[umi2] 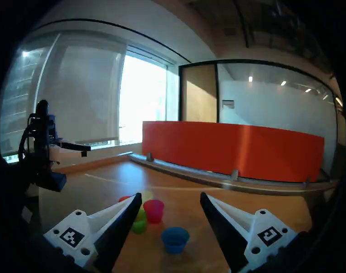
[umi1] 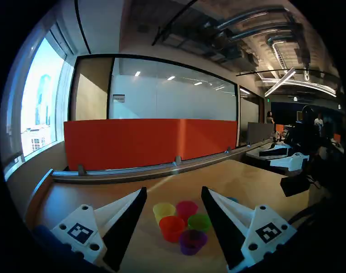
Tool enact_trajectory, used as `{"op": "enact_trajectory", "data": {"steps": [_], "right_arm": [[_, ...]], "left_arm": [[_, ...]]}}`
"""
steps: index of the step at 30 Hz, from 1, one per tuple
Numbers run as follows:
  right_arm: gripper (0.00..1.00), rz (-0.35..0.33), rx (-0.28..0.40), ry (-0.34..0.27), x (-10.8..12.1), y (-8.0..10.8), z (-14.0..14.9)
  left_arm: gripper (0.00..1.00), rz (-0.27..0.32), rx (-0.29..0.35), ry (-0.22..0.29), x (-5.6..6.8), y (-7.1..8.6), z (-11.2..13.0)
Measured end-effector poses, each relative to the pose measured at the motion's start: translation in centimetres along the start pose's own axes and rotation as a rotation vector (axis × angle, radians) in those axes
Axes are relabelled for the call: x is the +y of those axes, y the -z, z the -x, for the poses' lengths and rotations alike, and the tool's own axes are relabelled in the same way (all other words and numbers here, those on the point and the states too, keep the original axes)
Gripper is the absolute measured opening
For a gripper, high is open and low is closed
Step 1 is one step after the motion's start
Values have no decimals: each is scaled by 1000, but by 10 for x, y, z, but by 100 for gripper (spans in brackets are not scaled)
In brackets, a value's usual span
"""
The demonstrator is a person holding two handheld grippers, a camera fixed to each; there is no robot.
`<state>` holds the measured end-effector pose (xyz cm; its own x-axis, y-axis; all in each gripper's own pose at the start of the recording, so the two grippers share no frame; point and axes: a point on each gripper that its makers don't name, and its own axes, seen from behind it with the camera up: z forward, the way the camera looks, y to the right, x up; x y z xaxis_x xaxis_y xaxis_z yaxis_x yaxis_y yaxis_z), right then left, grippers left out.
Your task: Pour water
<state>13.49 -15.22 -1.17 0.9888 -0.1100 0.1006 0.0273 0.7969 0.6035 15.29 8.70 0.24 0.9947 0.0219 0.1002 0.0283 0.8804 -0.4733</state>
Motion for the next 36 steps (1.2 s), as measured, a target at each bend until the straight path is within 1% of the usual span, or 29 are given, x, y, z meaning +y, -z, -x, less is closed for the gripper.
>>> {"op": "enact_trajectory", "data": {"steps": [6,12,18,24,28,32,36], "right_arm": [[99,-57,-59,26,-8,-2,9],[99,-89,-104,51,-8,-4,14],[99,-141,-161,78,-16,-9,25],[99,-190,-206,134,-26,-20,40],[99,-228,-254,165,-34,-29,55],[99,-259,-293,187,-41,-39,68],[99,-285,-320,197,-47,-50,78]], "left_arm": [[88,-3,-1,-6,-2,1,-1],[88,2,-4,-7,-1,1,1],[88,5,-4,-17,-2,2,1],[88,5,-9,-21,-3,1,4],[88,1,-3,-19,-4,1,3],[88,-2,6,-17,-5,2,1],[88,-4,13,-14,-5,4,-2]]}}
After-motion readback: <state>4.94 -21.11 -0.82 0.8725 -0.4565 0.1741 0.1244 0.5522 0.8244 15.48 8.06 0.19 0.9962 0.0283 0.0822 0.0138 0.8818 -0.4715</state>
